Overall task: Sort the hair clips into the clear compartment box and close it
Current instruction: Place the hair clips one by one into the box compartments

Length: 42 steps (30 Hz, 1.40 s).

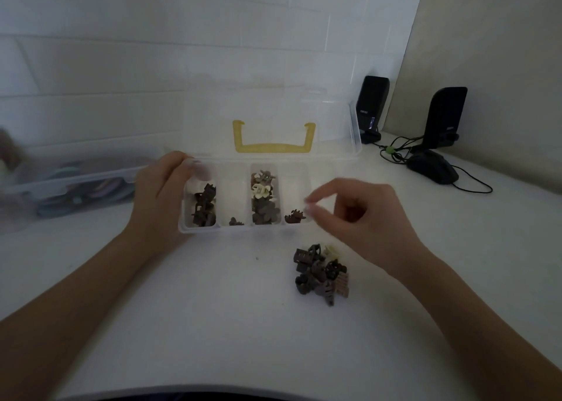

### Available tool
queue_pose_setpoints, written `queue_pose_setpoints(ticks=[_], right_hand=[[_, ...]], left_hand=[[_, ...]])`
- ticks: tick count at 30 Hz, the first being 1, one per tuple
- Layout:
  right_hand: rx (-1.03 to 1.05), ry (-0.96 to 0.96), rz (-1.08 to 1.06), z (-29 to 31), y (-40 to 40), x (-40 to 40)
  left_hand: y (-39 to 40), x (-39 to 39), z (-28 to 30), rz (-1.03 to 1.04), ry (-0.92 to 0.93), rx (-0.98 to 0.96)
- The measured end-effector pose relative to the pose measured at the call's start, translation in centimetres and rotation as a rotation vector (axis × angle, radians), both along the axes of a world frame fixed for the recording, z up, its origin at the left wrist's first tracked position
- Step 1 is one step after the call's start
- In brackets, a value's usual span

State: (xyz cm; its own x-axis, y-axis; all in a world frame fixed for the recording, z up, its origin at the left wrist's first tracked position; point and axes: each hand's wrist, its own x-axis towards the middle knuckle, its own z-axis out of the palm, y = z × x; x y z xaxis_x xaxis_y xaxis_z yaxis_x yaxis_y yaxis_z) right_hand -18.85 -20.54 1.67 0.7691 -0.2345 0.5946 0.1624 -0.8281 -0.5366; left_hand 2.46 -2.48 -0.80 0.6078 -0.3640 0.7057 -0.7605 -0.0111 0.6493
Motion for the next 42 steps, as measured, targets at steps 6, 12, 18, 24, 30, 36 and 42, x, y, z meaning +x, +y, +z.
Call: queue_pose_setpoints(ticks=[6,12,18,24,30,36,42], right_hand=[[-0.259,0.364,-0.018,-0.1,0.4,-0.1],[-0.290,0.490,-0.002,0.0,0.5,0.0],[0.209,0.394,0.190,-0.2,0.7,0.3],[0.425,0.350,0.243,0.3,0.6,0.4],[0.502,0.310,0.252,0.1,0.8,0.5],[0.488,0.169,0.212,0.4,1.2,0.3],[0.173,0.055,0.126,0.5,3.5,1.7]], left_hand=[[-0.1,-0.3,0.1,0.021,-0.050,0.012],[-0.2,-0.1,-0.2,0.046,-0.076,0.034],[-0.2,-0.2,-0.2,0.031,-0.065,0.018],[-0.2,-0.3,-0.2,0.038,-0.084,0.026],[-0.4,-0.4,-0.2,0.034,-0.057,0.014],[-0.4,-0.8,-0.1,0.039,-0.067,0.012],[-0.6,-0.9,-0.2,0.057,-0.059,0.013]])
